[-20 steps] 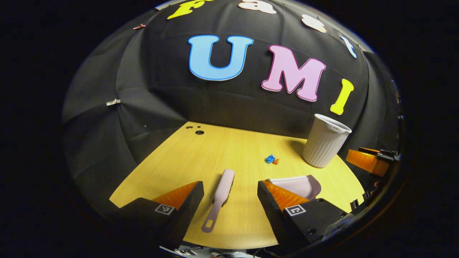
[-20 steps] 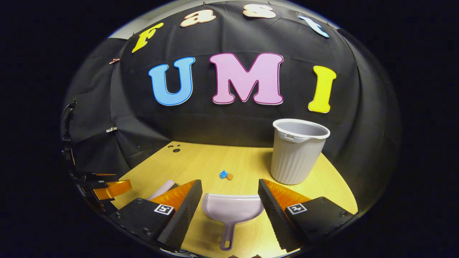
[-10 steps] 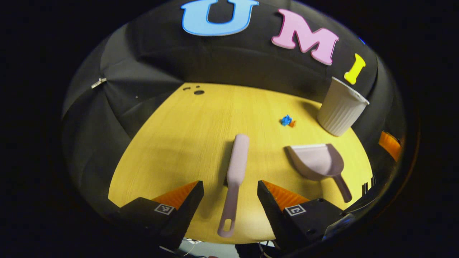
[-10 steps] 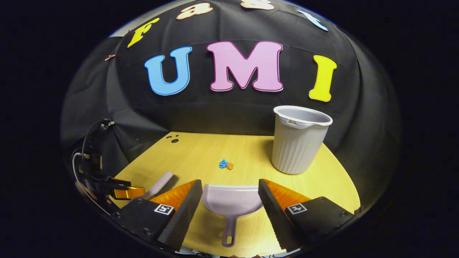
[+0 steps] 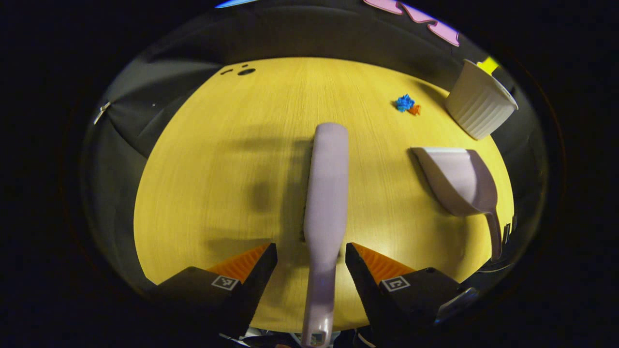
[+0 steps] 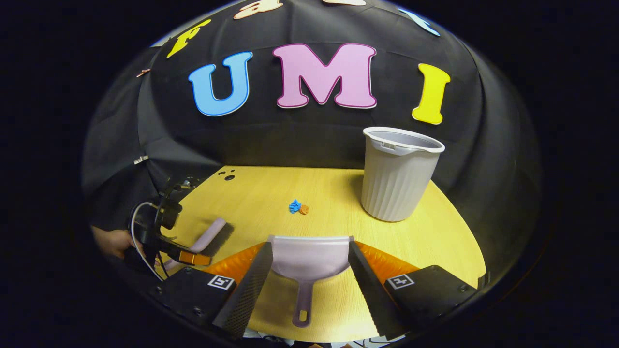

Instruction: Pick up the small broom and dustpan from the desktop, sweep the trash into the dustpan with the broom, and then empty the trash into the garbage bin.

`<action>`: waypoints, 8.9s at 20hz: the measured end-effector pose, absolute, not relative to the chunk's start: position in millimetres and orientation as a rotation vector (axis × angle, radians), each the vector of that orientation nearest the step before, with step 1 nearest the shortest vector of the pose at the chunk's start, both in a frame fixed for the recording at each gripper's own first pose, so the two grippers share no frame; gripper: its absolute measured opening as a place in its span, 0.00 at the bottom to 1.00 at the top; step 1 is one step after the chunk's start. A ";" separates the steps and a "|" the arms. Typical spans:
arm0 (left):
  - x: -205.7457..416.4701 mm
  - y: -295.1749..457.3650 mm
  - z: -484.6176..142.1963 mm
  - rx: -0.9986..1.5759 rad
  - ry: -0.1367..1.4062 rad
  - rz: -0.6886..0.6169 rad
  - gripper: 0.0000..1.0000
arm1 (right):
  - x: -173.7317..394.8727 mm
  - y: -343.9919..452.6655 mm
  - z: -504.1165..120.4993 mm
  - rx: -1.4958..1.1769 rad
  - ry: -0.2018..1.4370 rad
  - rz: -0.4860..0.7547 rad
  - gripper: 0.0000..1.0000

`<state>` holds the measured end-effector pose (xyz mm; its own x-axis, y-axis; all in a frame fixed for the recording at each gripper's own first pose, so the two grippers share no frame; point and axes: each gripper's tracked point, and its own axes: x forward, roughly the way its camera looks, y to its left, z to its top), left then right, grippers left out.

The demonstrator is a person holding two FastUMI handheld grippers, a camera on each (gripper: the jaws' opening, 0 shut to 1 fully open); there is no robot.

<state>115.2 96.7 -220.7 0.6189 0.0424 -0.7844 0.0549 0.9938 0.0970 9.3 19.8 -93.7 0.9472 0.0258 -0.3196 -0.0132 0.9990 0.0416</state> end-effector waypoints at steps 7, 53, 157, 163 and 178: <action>129.1 91.3 -222.8 0.200 0.944 -0.013 0.72 | 11.9 -1.1 -104.4 0.090 0.366 -0.044 0.98; 108.8 85.1 -167.5 0.069 0.704 -0.063 0.25 | 45.9 32.0 -293.0 0.085 1.049 -0.039 0.33; 115.1 53.1 -311.3 0.056 0.817 -0.424 0.25 | 98.4 -82.9 -281.8 0.029 0.777 -0.158 0.34; 106.0 54.4 -310.6 0.016 0.824 -0.387 0.25 | 111.8 -101.3 -277.8 -0.074 0.722 -0.226 0.35; 111.5 66.3 -309.5 -0.051 0.830 -0.317 0.25 | 132.4 -149.6 -232.6 -0.981 0.535 -0.462 0.34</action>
<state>111.5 66.3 -309.5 0.6310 -0.2965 -0.7169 0.2569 0.9518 -0.1675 132.4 -149.6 -232.6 0.7794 -0.5890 -0.2135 0.1252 0.4804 -0.8681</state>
